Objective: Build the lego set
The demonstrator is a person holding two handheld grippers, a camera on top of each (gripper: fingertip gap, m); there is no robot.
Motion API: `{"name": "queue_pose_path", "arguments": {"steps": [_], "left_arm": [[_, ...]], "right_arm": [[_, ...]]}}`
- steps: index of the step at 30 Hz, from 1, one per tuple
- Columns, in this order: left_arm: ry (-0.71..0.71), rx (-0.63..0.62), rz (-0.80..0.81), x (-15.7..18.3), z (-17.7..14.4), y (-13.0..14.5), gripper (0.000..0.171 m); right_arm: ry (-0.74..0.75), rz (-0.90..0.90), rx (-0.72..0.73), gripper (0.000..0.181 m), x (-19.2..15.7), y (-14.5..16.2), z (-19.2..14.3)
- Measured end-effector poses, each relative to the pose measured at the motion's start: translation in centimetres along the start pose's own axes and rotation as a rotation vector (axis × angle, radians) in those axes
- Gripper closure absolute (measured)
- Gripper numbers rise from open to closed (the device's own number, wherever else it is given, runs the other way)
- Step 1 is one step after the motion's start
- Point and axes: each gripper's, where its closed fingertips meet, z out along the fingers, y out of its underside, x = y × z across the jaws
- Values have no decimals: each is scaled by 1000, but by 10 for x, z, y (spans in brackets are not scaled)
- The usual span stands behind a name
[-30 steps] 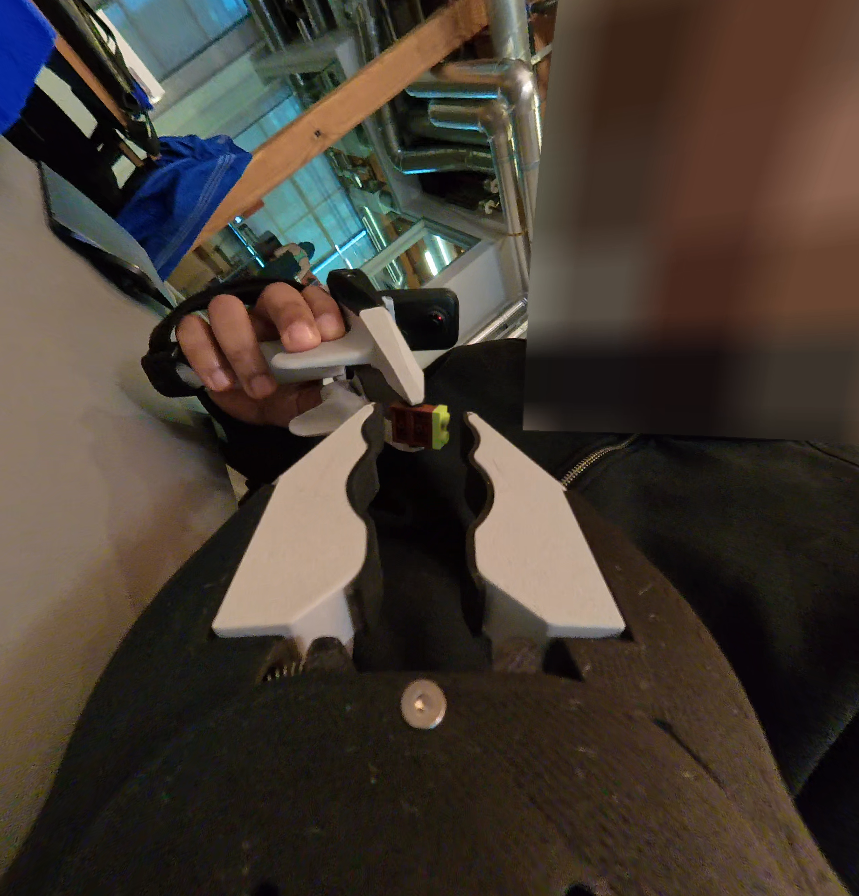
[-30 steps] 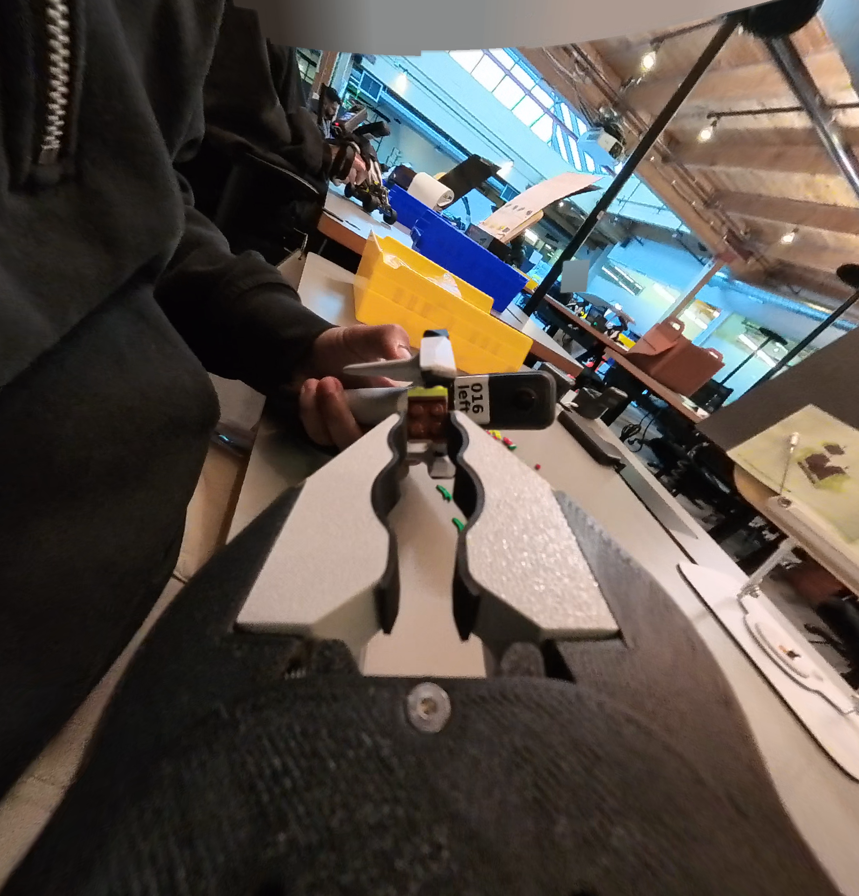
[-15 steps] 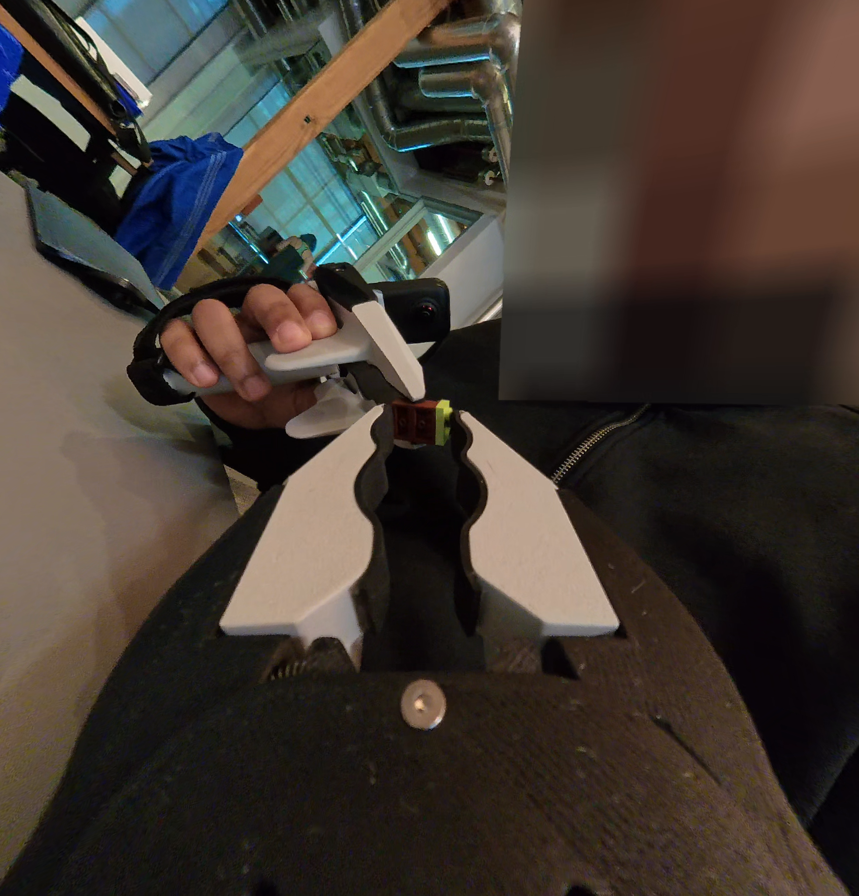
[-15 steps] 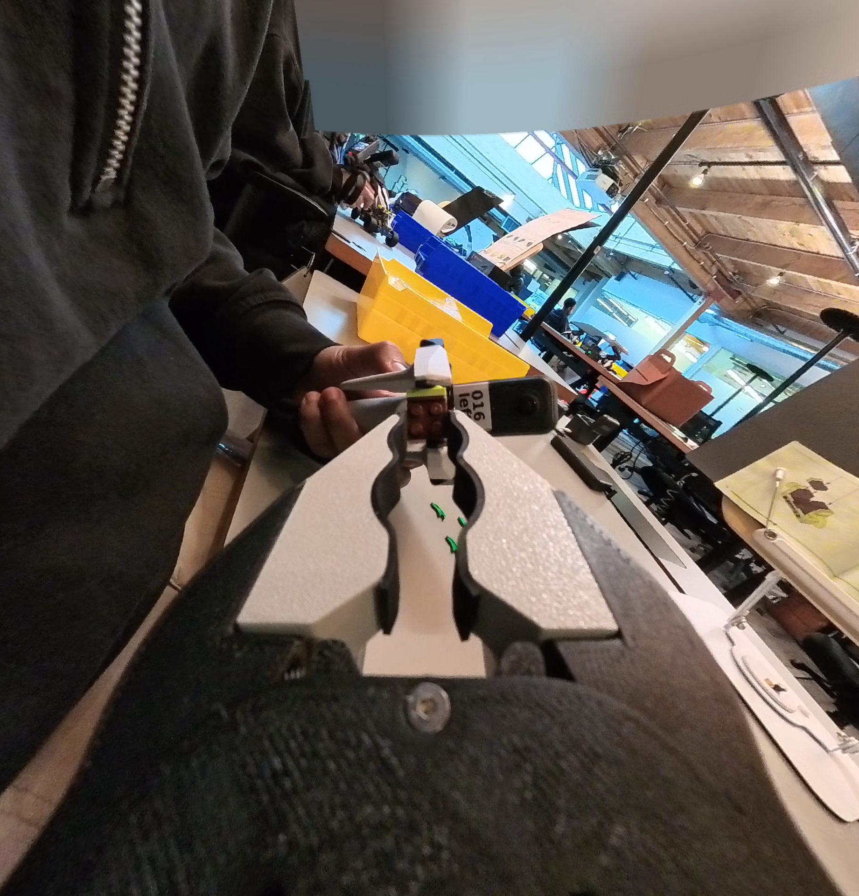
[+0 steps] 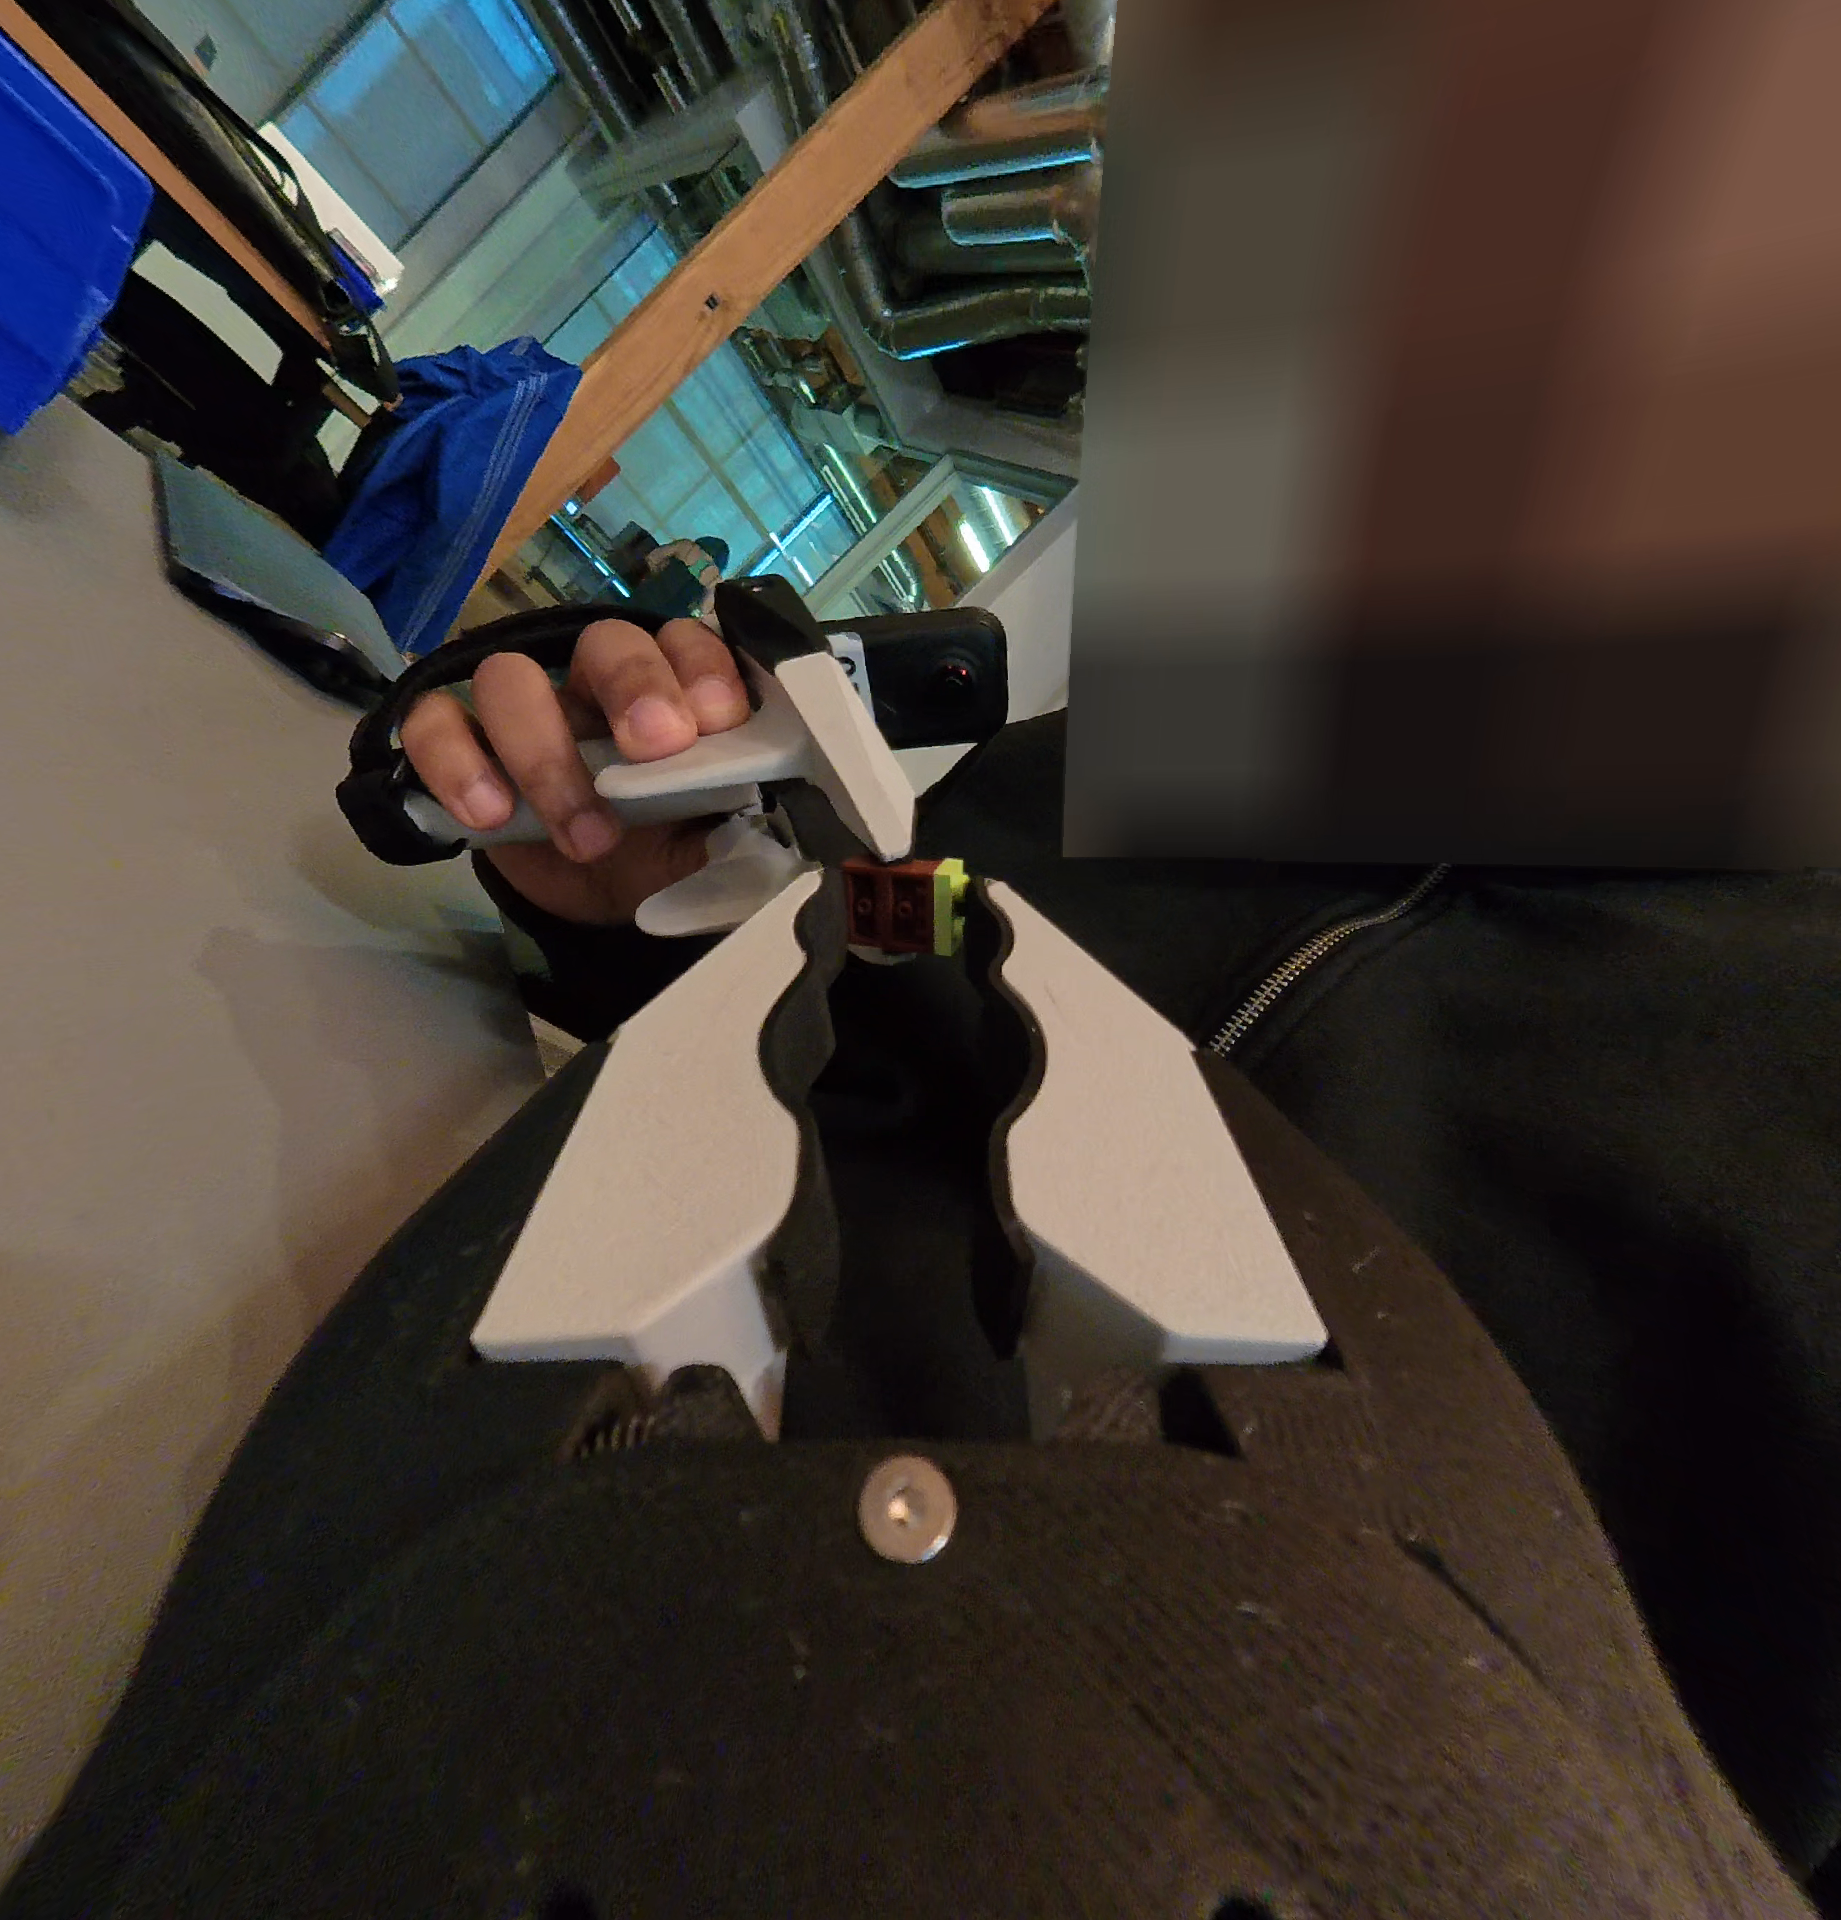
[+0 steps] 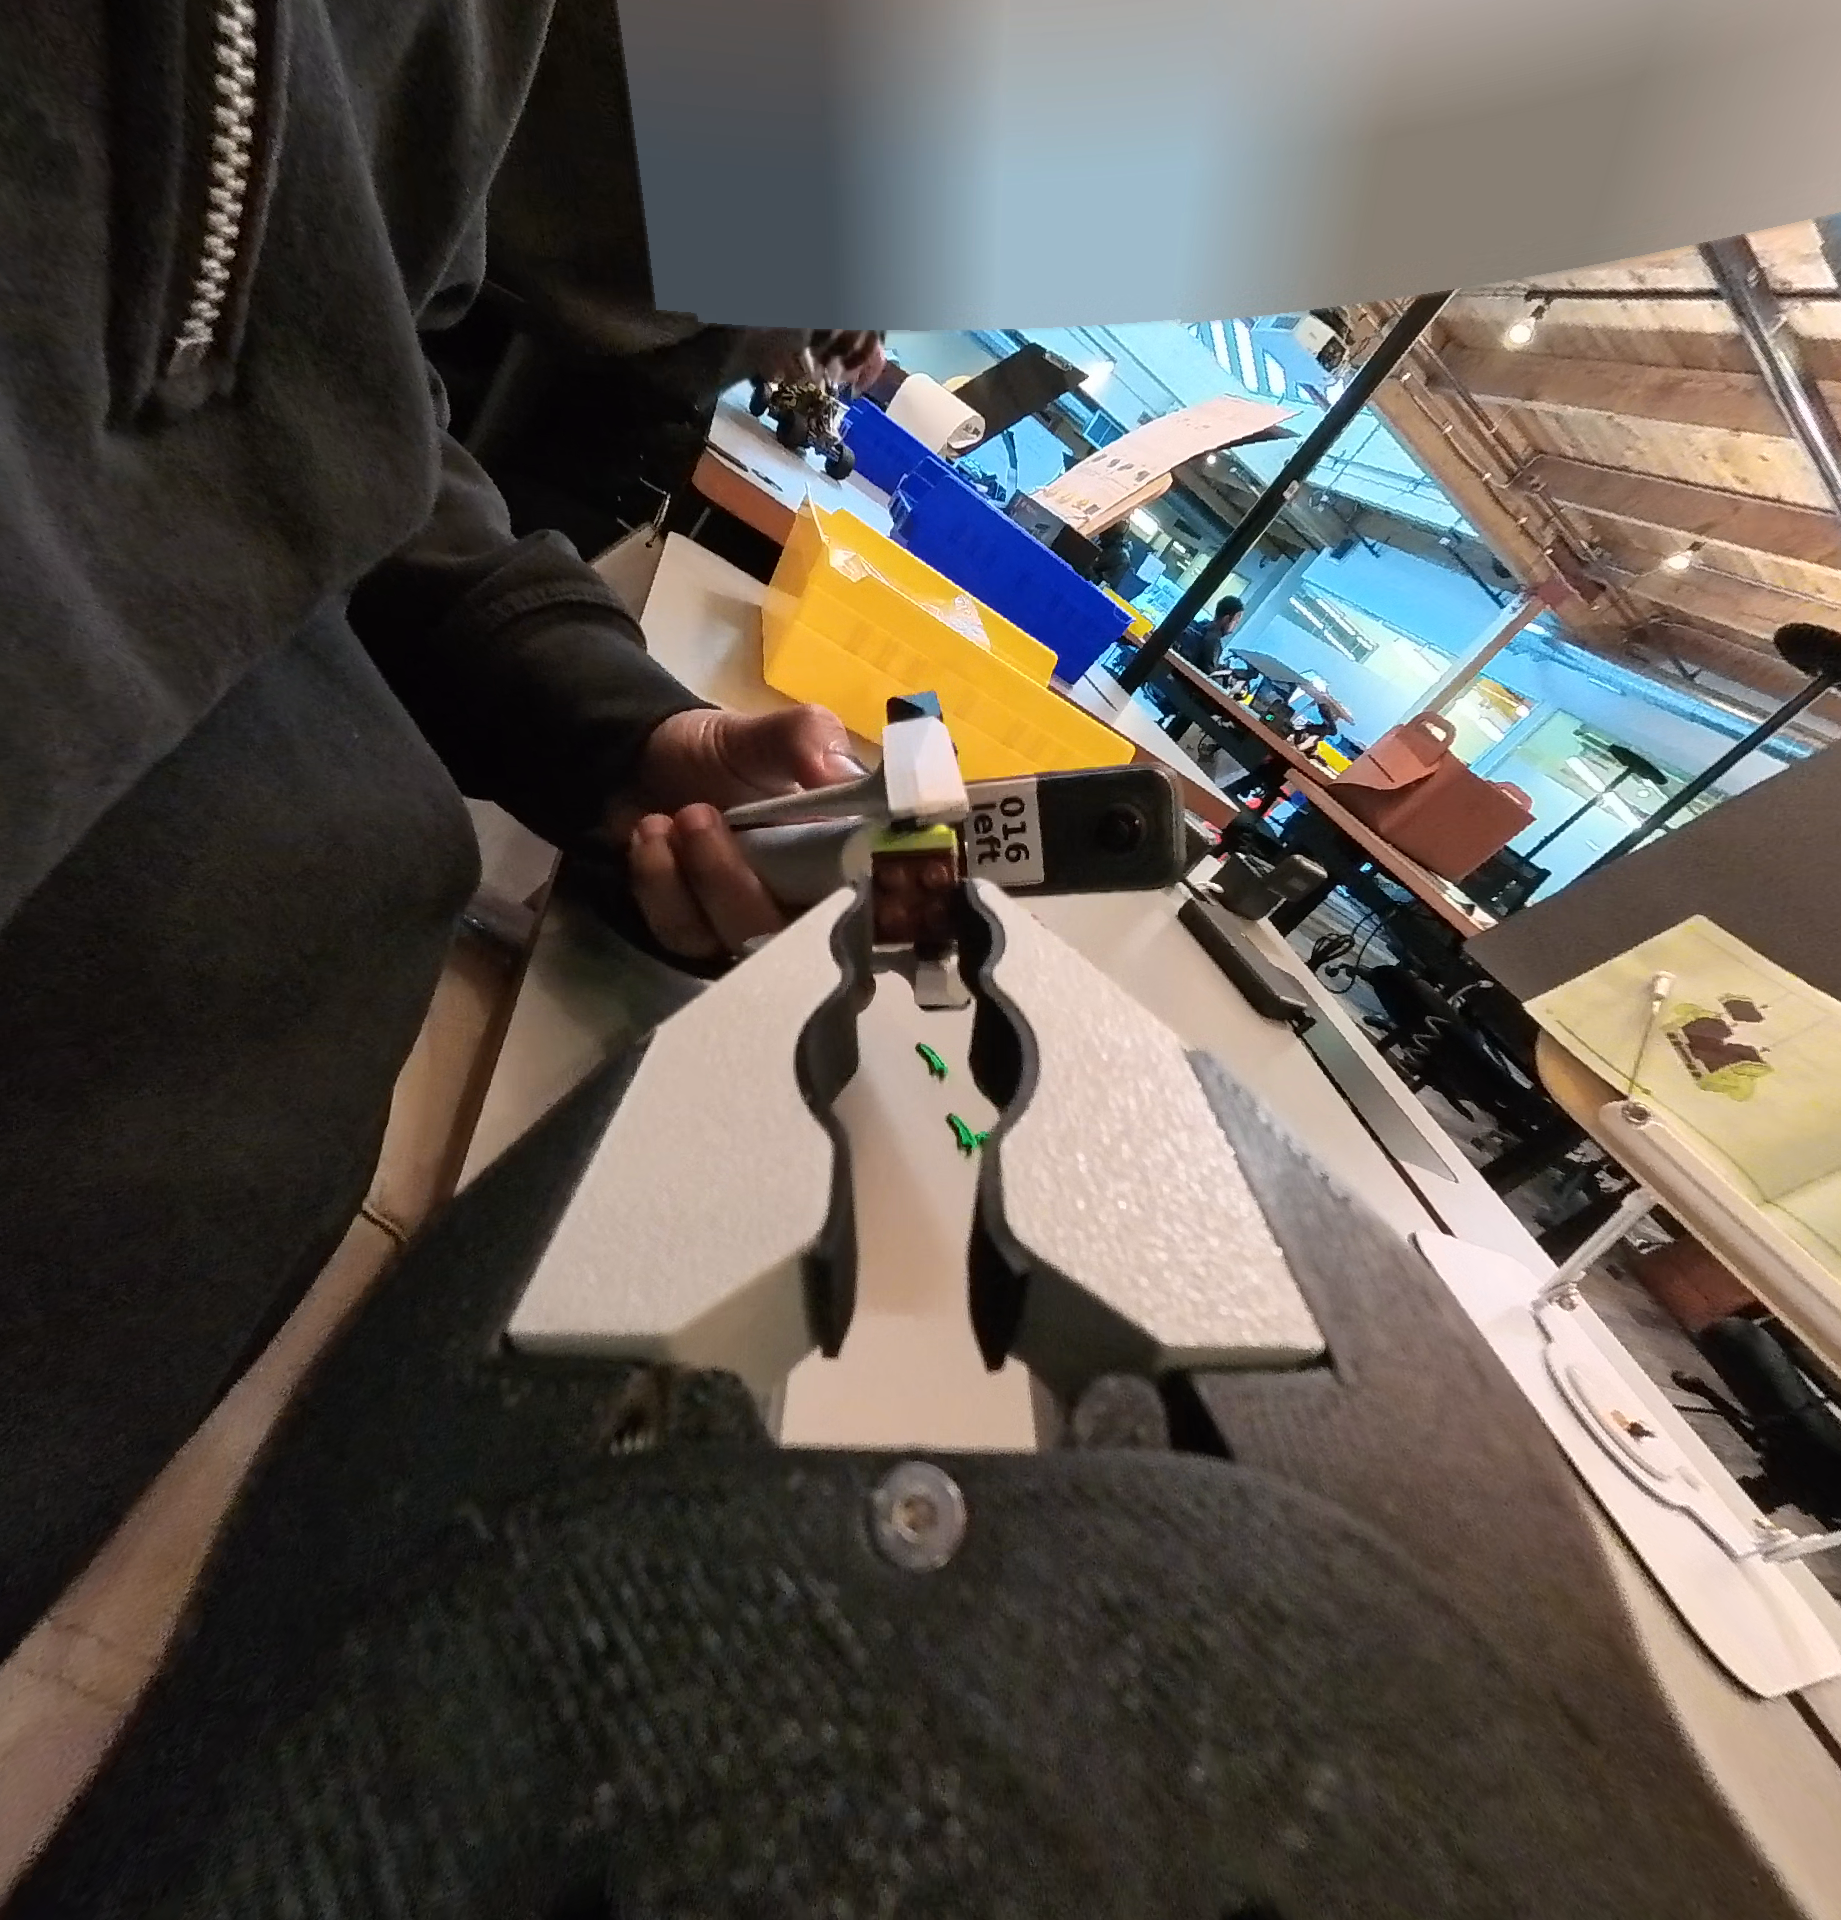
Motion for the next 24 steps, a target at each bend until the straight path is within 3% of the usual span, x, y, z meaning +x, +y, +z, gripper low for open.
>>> {"name": "queue_pose_path", "arguments": {"steps": [1, 5, 8, 11, 17, 24], "left_arm": [[-1, 0, -2, 0, 0, 0, 152], [4, 10, -6, -1, -2, -3, 152], [0, 6, 26, 2, -3, -4, 152], [-100, -46, 125, -6, -5, 1, 152], [-238, -139, 261, -16, -10, 9, 152], [-212, -234, 239, -17, -4, 27, 152]], "right_arm": [[-1, 3, 0, 167, 0, 0, 0], [17, 60, 15, 167, 3, 1, 1], [57, 97, 52, 156, 11, -1, -3], [67, 186, 116, 159, 18, -3, -11], [-78, 472, 155, 156, 13, 9, -17], [-167, 412, 114, 167, -8, 10, -9]]}}
